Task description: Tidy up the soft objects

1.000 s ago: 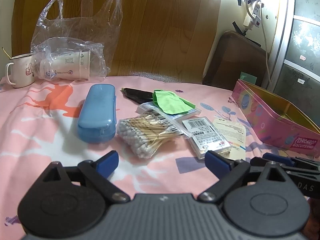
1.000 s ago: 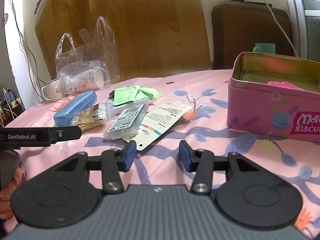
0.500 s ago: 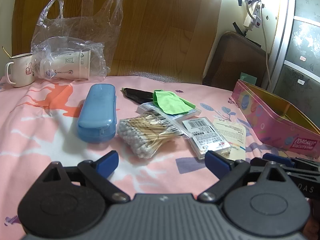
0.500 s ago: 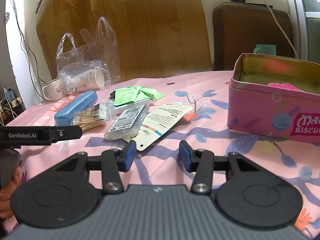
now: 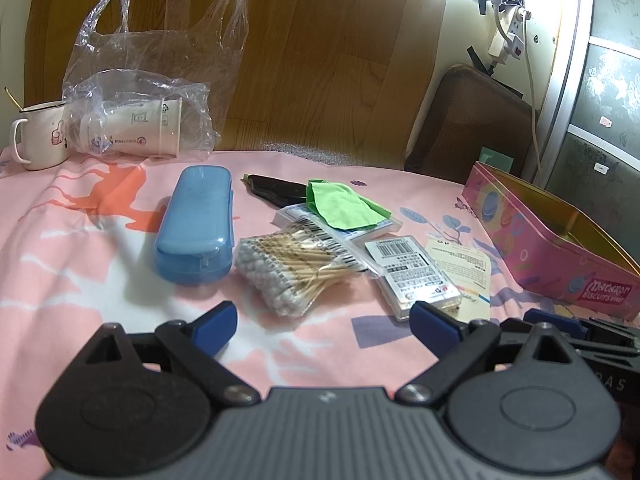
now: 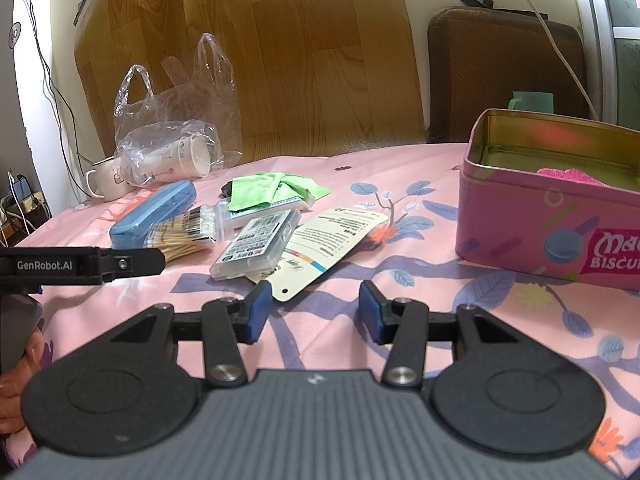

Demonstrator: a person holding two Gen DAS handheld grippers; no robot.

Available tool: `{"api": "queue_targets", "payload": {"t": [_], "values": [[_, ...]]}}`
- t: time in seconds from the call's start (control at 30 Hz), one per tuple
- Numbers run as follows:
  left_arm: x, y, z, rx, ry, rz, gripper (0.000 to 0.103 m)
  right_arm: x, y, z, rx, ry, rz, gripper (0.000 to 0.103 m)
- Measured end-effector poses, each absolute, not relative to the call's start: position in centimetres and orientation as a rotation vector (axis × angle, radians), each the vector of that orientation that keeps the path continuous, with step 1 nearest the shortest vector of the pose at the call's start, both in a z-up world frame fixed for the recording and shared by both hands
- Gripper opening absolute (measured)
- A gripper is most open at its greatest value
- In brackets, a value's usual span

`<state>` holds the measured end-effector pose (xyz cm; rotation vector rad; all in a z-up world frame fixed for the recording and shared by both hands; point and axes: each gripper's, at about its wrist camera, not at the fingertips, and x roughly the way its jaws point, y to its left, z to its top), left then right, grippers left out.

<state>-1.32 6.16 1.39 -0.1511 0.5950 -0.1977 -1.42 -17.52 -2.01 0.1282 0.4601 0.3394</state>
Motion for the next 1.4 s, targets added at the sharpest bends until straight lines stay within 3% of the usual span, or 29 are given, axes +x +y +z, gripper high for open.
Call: {"api": "queue_targets", "payload": {"t": [0.5, 0.77, 0.87, 1.0, 1.1, 1.13, 1.17, 1.4], "values": [[-1.3, 6.2, 1.4, -0.157, 0.598, -0.200, 0.096, -1.6, -17.4, -1.9, 0.119, 0.455, 0.349, 0.052], [-1.6, 7.3, 1.4, -0.219, 0.559, -0.165, 0.096, -0.4, -13.5, -0.7, 0.006, 0.459, 0.477, 0.058], [-1.5, 7.9, 1.5, -0.249, 0.550, -0.156, 0.096, 0.6, -11.7, -0.4, -0.066, 0.458, 0.478, 0.064], [-1.5, 8.2, 1.5, -0.266, 0.547, -0.163, 0.096, 2.7, -9.6, -0.7, -0.170, 0.496, 0.428, 0.079], [-1.4, 8.2, 1.5, -0.266, 0.543, -0.166, 0.096, 3.6, -9.1, -1.4, -0.218, 0.510, 0.401, 0.077], [-1.4, 8.3, 1.5, -0.266, 0.543, -0.166, 0.096, 3.5, -9.3, -1.4, -0.214, 0.508, 0.404, 0.065], [-1.4, 8.2, 1.4, -0.266, 0.542, -0.165, 0.096, 3.4, -9.5, -1.3, -0.208, 0.504, 0.411, 0.062], [-1.4, 8.3, 1.4, -0.268, 0.544, -0.171, 0.096, 0.0, -12.8, -1.0, -0.085, 0.523, 0.451, 0.061]]}}
